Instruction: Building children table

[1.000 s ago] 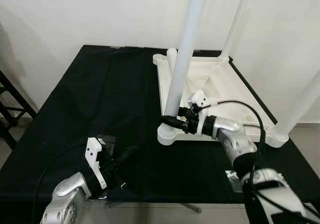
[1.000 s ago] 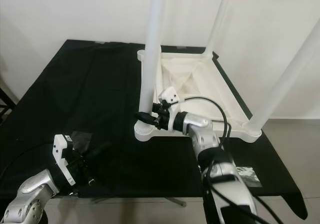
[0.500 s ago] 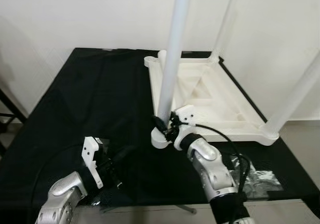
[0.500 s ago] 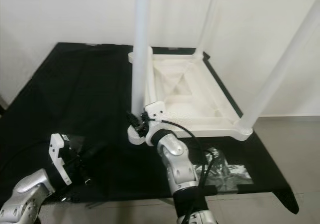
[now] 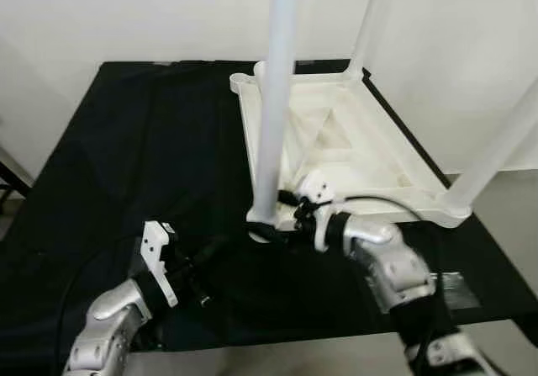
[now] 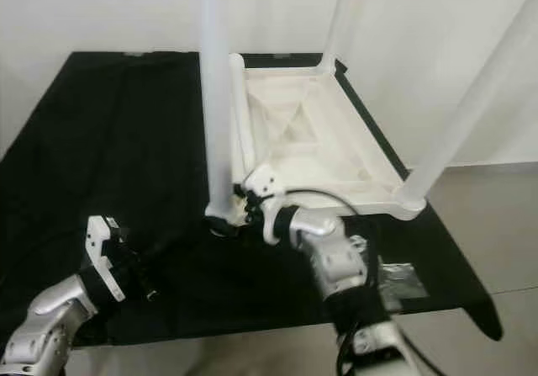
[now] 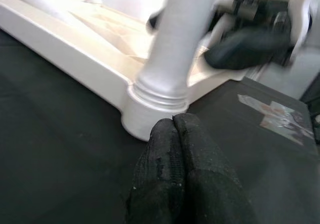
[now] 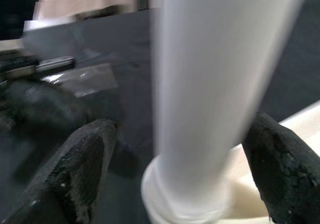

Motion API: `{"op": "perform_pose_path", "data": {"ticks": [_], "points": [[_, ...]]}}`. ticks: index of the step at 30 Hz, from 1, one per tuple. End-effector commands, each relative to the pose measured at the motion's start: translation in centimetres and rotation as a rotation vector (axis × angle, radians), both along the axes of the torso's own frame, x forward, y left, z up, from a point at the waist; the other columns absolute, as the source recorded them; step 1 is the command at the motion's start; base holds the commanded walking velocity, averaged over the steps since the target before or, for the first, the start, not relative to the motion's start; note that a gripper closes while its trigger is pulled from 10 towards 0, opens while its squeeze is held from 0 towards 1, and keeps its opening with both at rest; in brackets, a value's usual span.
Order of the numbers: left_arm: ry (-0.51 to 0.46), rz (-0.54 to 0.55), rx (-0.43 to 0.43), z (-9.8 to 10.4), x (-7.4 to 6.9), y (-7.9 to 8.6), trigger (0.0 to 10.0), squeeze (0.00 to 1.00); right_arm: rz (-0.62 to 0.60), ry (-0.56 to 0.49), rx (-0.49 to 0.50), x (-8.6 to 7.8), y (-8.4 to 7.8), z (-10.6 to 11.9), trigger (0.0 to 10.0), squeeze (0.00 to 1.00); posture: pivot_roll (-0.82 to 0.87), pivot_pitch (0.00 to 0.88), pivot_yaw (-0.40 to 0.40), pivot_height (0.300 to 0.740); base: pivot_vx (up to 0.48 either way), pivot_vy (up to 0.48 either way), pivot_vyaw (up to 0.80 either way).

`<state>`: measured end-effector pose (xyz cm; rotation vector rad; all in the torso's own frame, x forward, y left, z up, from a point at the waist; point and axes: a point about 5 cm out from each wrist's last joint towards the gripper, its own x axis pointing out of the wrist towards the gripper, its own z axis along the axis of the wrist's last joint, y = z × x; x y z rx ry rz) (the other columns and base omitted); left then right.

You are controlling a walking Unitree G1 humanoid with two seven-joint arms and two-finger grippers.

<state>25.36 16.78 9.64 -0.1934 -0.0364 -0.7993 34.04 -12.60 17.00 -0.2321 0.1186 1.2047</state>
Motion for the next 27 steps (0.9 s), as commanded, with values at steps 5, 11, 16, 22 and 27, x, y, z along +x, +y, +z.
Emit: {"op": "perform_pose_path", "data": {"ticks": [5, 11, 16, 22, 27], "points": [[0.01, -0.003, 0.001, -0.3, 0.0, -0.2, 10.0, 0.0, 0.083, 0.055, 0.008, 1.3, -0.1, 0.8, 10.0, 0.0, 0.03, 0.018, -0.063, 0.74, 0.0, 0.0, 0.0], [0.011, -0.001, 0.003, -0.3, 0.0, -0.2, 10.0, 0.0, 0.103, 0.103, 0.024, 2.0, -0.4, 1.4, 0.0, 0.0, 0.03, 0.014, -0.062, 0.74, 0.0, 0.0, 0.0], [0.013, -0.002, 0.002, -0.4, 0.0, -0.2, 10.0, 0.0, 0.122, 0.118, 0.047, 2.0, -0.9, 1.3, 0.0, 0.0, 0.02, 0.015, -0.059, 0.74, 0.0, 0.0, 0.0], [0.018, -0.005, 0.0, -0.6, -0.1, -0.2, 10.0, 0.0, 0.105, 0.113, 0.07, 1.7, -2.1, 0.5, 0.0, 0.0, 0.02, 0.017, -0.059, 0.74, 0.0, 0.0, 0.0], [0.017, -0.004, 0.0, -0.6, -0.2, -0.2, 10.0, 0.0, 0.008, 0.077, 0.109, 1.3, -3.1, -0.3, 0.0, 0.0, 0.02, 0.025, -0.062, 0.74, 0.0, 0.0, 0.0]]}}
